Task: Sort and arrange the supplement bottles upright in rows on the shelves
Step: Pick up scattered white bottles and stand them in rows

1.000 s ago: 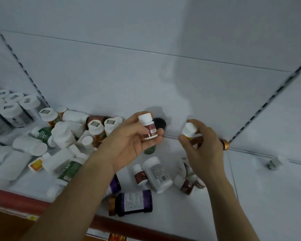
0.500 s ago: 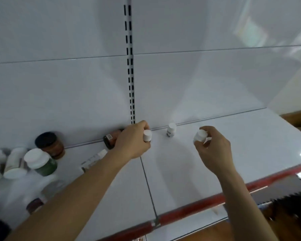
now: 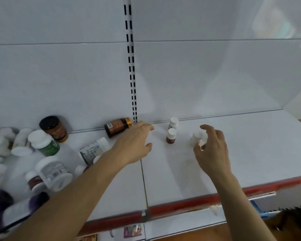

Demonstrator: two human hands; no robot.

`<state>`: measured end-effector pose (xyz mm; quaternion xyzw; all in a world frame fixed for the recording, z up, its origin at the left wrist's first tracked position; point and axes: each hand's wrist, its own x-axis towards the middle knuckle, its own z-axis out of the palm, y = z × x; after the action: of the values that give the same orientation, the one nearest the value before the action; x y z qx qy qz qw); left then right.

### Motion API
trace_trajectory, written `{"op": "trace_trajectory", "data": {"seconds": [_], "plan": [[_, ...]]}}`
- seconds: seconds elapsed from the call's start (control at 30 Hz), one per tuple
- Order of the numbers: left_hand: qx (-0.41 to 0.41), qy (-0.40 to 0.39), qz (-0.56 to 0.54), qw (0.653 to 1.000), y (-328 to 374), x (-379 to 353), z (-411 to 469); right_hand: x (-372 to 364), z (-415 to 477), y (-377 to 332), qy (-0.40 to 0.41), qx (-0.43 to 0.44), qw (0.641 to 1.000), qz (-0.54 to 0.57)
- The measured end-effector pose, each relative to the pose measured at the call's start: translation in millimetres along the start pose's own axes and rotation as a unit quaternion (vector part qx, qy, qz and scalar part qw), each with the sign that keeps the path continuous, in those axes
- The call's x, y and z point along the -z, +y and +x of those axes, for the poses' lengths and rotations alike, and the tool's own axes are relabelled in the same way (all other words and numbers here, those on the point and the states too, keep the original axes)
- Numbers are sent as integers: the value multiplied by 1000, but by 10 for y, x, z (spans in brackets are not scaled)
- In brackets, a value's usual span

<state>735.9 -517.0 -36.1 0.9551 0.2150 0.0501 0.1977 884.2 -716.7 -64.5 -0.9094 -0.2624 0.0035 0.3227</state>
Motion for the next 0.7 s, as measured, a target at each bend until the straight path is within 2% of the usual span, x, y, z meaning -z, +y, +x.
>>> {"op": "trace_trajectory", "data": {"seconds": [0.1,0.17,0.23,0.33,0.4,0.47,0.5,0.57,0.7], "plan": [[13,49,93,994,-379,439,-326,-53,-95,-250,64,36,997,4],[60,74,132,987,-677,672,-584,-196,-123,-492,42,91,994,40],[111,98,126,981,-942,825,-870,-406,-173,-769,-4,152,986,72],[146,138,94,975,-1181,892,-1289,-717,-301,-1214,-120,260,952,107],[141,142,65,978,-1252,842,-1505,-896,-396,-1455,-256,337,898,116],[125,102,46,986,-1283,753,-1648,-1063,-501,-1621,-385,368,843,81],[114,77,40,990,-1286,704,-1688,-1140,-558,-1667,-414,367,832,55],[98,50,39,993,-1251,609,-1710,-1248,-640,-1689,-388,345,854,44],[69,9,87,994,-1152,482,-1629,-1196,-718,-1578,-262,240,930,92]]}}
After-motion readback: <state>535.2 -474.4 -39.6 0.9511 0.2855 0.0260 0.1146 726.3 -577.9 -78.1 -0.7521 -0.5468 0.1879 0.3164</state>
